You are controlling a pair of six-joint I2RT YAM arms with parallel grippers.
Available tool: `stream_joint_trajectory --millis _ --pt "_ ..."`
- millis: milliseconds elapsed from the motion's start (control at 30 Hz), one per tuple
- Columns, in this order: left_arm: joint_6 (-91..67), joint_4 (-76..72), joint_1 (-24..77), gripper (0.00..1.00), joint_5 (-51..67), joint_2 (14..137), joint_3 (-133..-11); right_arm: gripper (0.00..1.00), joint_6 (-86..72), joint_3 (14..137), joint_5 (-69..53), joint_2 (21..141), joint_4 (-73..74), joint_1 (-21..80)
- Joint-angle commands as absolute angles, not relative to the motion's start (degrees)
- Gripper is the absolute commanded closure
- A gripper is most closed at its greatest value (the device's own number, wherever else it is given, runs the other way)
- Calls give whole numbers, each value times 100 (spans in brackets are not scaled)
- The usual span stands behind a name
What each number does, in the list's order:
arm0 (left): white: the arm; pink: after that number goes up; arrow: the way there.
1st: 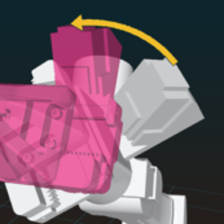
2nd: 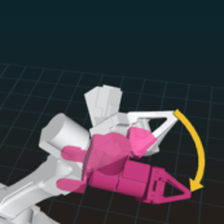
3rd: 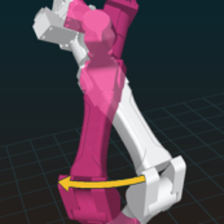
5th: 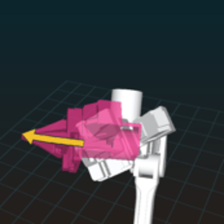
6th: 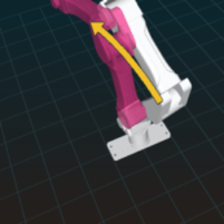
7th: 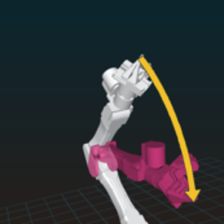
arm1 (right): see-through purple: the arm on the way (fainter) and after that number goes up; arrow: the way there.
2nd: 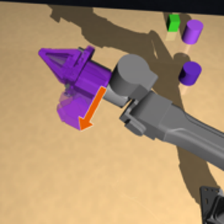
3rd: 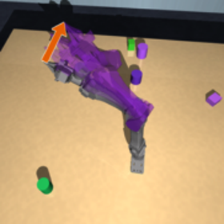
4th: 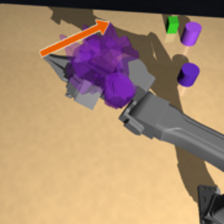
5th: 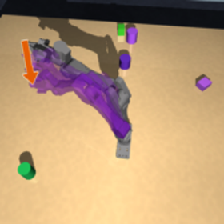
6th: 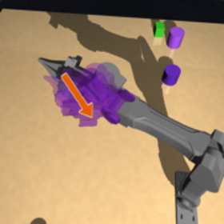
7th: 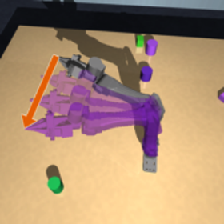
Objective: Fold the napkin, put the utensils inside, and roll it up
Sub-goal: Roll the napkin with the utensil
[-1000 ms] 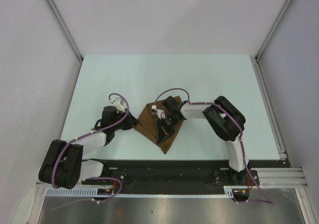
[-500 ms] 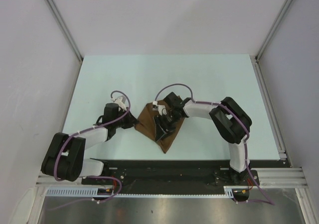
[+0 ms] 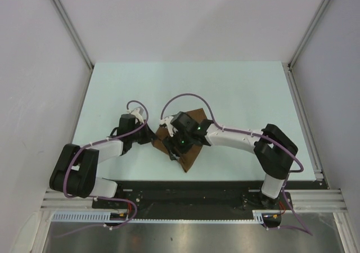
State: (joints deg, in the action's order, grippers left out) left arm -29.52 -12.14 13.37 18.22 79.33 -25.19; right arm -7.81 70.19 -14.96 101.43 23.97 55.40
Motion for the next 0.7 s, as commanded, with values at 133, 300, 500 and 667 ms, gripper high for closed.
stream_joint_trajectory --millis 133,300,500,667 --pt "-2839 -1002 1283 100 1600 8156 -2804 27 -606 6776 913 10063 2347 6468" --pt "-2830 -1011 1266 100 1626 8226 -2830 28 -650 6759 1380 10309 2469 6767" --pt "-2830 -993 1239 100 1635 8253 -2856 55 -703 6750 1371 10406 2619 6855" --pt "-2830 -976 1195 100 1635 8332 -2900 71 -729 6688 1283 10319 2786 6855"
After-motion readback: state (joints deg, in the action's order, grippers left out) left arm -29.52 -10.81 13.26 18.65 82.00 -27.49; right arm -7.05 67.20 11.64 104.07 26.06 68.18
